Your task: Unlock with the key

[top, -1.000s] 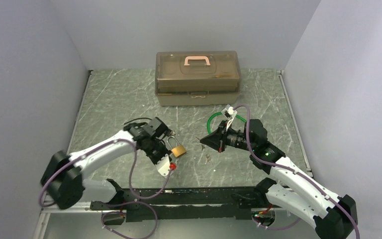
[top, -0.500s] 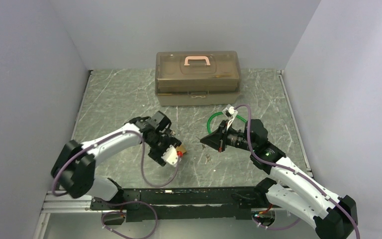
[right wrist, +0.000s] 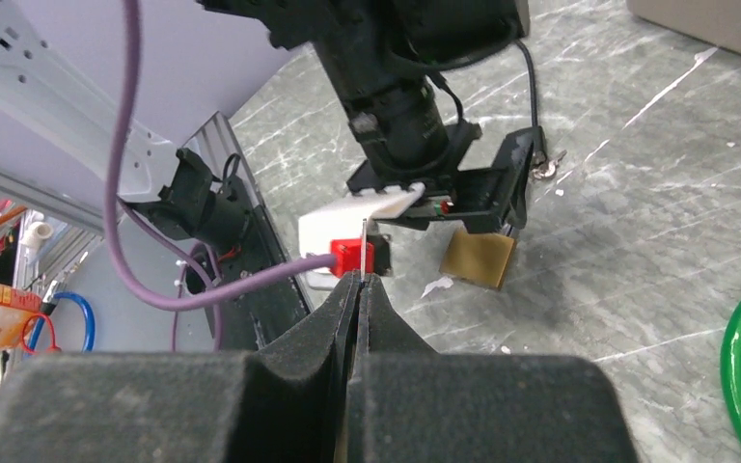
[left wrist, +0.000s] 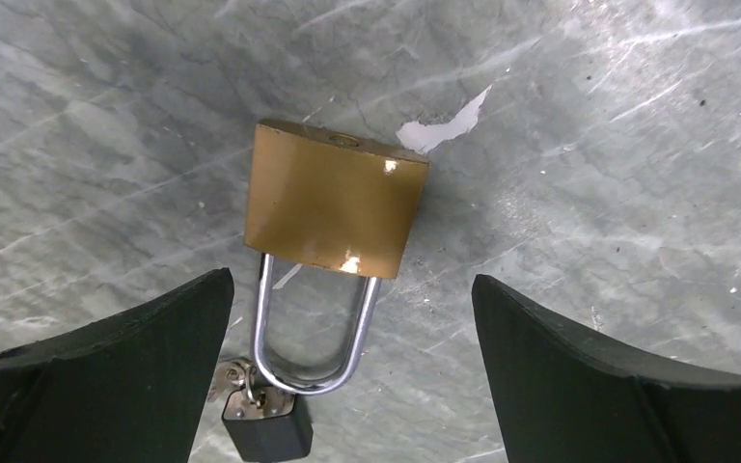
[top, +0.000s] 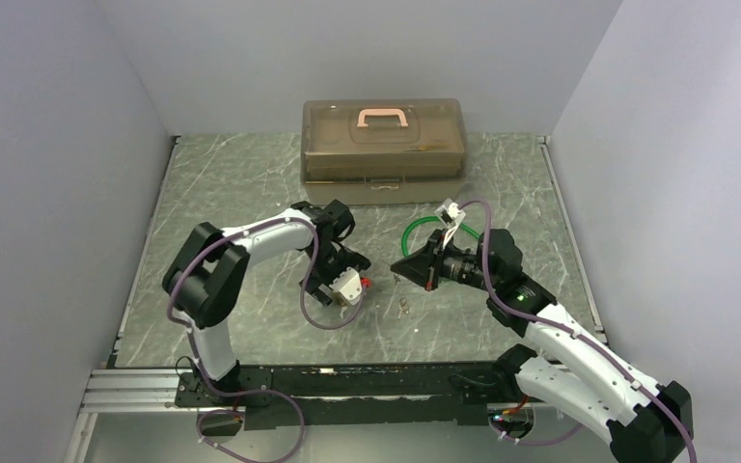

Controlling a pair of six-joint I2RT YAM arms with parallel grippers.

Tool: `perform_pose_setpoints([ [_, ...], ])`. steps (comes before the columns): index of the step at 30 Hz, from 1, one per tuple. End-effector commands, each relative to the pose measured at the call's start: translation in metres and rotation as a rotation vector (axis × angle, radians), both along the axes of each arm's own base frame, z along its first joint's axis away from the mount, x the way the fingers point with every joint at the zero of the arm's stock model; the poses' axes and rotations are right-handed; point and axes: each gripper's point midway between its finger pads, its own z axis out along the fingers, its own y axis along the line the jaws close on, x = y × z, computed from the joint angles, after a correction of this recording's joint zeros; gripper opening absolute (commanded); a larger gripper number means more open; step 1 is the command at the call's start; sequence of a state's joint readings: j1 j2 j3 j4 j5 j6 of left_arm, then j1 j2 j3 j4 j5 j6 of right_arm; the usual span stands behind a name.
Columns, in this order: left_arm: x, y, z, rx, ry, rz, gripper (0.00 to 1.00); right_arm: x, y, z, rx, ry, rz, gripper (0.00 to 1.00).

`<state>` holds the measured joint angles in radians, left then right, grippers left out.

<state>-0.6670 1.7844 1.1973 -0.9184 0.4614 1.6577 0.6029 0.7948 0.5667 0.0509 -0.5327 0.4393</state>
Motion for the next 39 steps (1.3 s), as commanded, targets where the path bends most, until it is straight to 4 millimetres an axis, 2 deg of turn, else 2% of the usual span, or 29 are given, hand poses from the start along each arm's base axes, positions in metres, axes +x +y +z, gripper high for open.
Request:
perform_pose_setpoints([
  [1, 0.0, 0.003, -0.003, 0.059, 0.034, -0.056, 0.99, 0.003, -0.001, 0.039, 0.06, -0.083, -0.008, 0.0],
  [4, 0.004, -0.007, -0.005, 0.046, 0.028, -0.059, 0.99, 0.003, -0.001, 0.039, 0.062, -0.082, -0.005, 0.0],
  [11, -0.02, -0.019, -0.012, 0.056, 0.068, -0.132, 0.98, 0.005, 0.0, 0.038, 0.063, -0.069, -0.002, 0.0],
  [18, -0.047, -0.017, -0.019, 0.081, 0.1, -0.141, 0.73, 0.003, -0.002, 0.043, 0.064, -0.07, -0.007, 0.0],
  [26, -0.084, 0.02, -0.028, 0.112, 0.116, 0.017, 0.52, 0.0, -0.002, 0.046, 0.073, -0.066, 0.006, 0.0],
  [30, -0.092, 0.024, -0.02, 0.128, 0.101, 0.147, 0.47, -0.001, 0.001, 0.045, 0.069, -0.052, 0.021, 0.0],
  [34, -0.1, 0.018, 0.002, 0.111, 0.144, 0.269, 0.45, -0.004, 0.0, 0.046, 0.073, -0.049, 0.029, 0.0],
  [39, -0.104, 0.016, 0.03, 0.094, 0.18, 0.408, 0.31, -0.004, 0.003, 0.041, 0.065, -0.027, 0.047, 0.0],
])
